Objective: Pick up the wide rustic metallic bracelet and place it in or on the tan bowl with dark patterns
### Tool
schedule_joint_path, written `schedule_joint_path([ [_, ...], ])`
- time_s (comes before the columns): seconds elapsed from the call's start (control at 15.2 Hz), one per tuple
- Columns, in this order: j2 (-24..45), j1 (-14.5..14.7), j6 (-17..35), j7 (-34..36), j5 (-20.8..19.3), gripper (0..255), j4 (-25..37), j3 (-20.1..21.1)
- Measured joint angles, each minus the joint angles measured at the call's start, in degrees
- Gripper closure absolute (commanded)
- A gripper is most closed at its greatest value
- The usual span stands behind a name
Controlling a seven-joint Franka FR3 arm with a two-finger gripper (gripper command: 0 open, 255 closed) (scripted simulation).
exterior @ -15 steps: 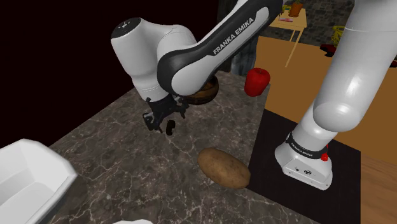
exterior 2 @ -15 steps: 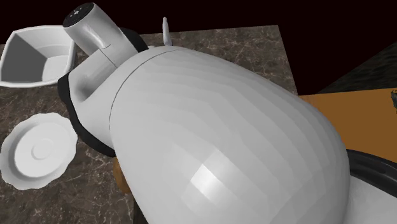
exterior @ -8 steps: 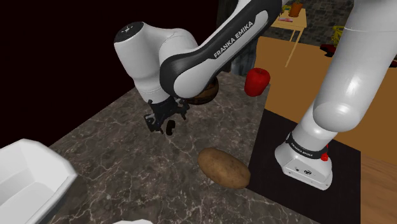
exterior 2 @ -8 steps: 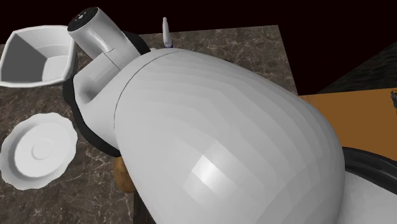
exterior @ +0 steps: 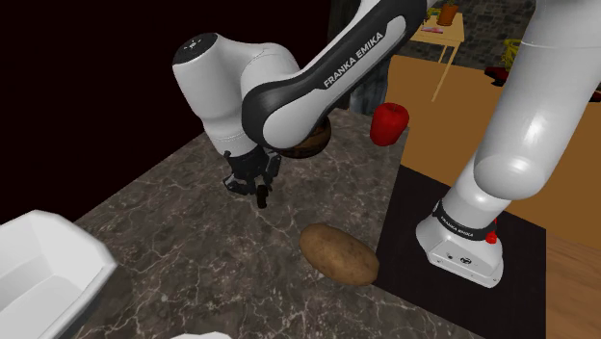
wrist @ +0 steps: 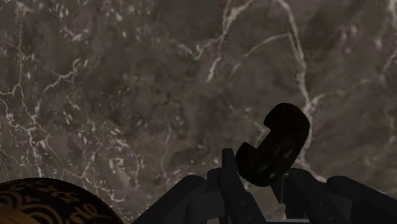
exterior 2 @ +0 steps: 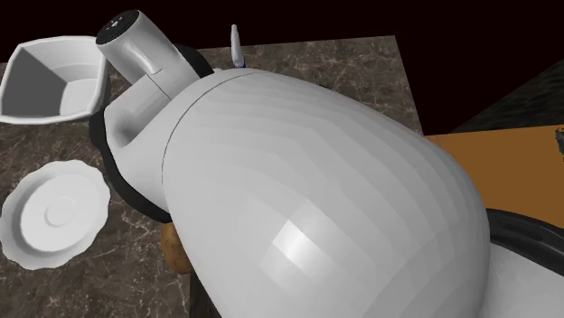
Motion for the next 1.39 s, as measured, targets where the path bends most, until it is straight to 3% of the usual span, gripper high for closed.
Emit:
schedule_joint_path([
  [0.46,-1.81,-0.44,-1.75,-1.28,1.6,255,0.67,0.45],
  [1.39,-7.92,-1.55,-10.86,-6.06,6.88,255,6.17,1.2],
])
